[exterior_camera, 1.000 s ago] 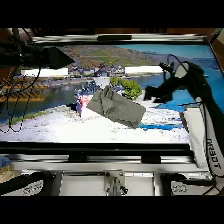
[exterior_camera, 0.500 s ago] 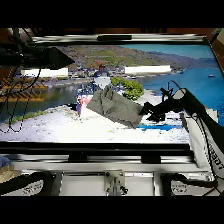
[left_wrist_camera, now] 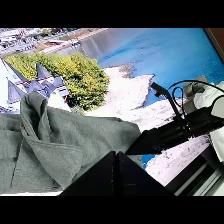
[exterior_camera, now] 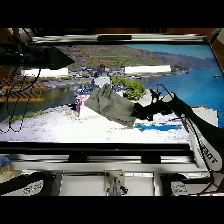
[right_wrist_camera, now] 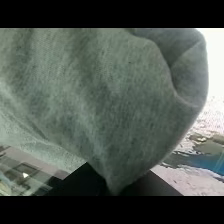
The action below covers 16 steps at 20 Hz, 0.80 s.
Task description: Fold the shirts.
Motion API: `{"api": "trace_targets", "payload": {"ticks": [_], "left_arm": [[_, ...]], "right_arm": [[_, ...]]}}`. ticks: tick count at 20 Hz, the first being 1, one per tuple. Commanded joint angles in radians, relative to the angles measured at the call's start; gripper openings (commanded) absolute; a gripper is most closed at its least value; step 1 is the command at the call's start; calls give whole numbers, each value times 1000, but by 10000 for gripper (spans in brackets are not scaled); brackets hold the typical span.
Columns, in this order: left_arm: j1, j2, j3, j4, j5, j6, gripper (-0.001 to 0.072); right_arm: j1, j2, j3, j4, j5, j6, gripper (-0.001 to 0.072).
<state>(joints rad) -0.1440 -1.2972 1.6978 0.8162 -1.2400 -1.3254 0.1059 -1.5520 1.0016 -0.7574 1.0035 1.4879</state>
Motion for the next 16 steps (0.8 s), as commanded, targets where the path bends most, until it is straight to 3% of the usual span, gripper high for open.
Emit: {"api": "trace_targets", "payload": {"ticks": [1, 5, 9, 13, 16], "left_arm": [[1, 0, 0, 1, 0, 1, 36], [0, -5, 0, 14, 0, 4, 37], [0, -5, 0, 23, -1, 4, 36], [0, -6, -2, 23, -2, 4, 37], [0, -6, -2, 23, -10, 4, 37]], "right_arm": [[-51, 74, 87, 22, 106, -89, 88], [-212, 209, 345, -28, 414, -9, 88], [-396, 266, 599, -297, 672, 53, 88], [-553, 267, 690, -498, 637, -6, 88], [-618, 239, 690, -525, 534, -11, 88]]}}
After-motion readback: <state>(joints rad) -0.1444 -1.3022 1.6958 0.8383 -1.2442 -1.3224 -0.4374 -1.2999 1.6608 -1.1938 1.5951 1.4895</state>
